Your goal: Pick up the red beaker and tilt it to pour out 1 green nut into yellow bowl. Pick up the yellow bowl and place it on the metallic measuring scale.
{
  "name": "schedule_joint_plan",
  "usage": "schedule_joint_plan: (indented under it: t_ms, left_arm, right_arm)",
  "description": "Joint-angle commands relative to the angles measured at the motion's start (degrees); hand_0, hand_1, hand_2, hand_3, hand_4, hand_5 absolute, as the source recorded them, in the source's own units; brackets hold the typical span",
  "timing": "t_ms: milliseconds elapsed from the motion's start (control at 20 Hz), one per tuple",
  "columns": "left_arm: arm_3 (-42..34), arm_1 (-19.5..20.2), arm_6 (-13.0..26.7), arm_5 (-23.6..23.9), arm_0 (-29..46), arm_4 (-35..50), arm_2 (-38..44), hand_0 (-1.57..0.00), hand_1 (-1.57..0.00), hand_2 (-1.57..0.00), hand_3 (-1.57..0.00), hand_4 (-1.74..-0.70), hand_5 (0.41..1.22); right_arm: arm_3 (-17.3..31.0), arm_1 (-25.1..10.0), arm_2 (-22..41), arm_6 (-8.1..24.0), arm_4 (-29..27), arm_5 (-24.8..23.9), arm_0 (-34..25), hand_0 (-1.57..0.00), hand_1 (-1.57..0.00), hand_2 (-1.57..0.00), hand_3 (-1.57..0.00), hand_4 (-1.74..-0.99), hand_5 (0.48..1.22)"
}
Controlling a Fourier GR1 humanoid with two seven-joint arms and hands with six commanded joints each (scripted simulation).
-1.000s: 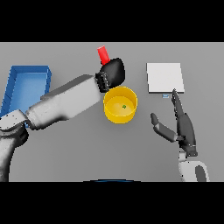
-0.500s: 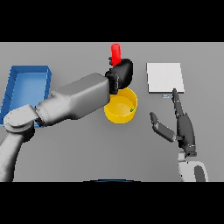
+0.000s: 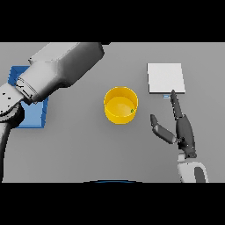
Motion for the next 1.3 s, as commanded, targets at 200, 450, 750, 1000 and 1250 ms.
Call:
schedule_joint_plan:
  t_ms: [200,450,750,1000,1250]
  left_arm:
    - [11.6,4.3,3.5,1.0,-4.2,17.2,16.2,-1.57,-1.57,-1.57,-1.47,-1.73,1.221]
    - [19.7,11.5,8.6,5.9,-0.7,36.2,31.2,-1.57,-1.57,-1.57,-1.43,-1.74,1.221]
    - [22.3,18.2,14.1,14.7,11.1,52.8,39.5,-1.57,-1.57,-1.57,-1.53,-1.74,1.221]
    - [15.3,21.2,21.8,20.4,21.4,64.3,43.7,-1.57,-1.57,-1.57,-1.52,-1.74,1.221]
    - [-0.9,24.3,29.0,26.9,36.3,73.8,44.8,-1.57,-1.57,-1.57,-1.37,-1.74,1.221]
  right_arm:
    - [0.3,0.4,0.2,2.0,1.0,-1.0,-1.5,0.0,0.0,0.0,0.0,-1.146,0.641]
    - [1.0,0.6,-0.1,-0.6,-1.0,0.0,-1.5,0.0,0.0,0.0,0.0,-1.11,0.623]
    - [0.7,-0.3,-0.5,0.4,-3.6,2.4,-2.1,0.0,0.0,0.0,0.0,-1.126,0.651]
    - [2.3,-0.7,-0.3,-0.9,-3.1,2.7,-2.8,0.0,0.0,0.0,0.0,-1.168,0.68]
    - [1.7,-0.9,0.6,-1.3,-2.1,2.9,-2.0,0.0,0.0,0.0,0.0,-1.194,0.703]
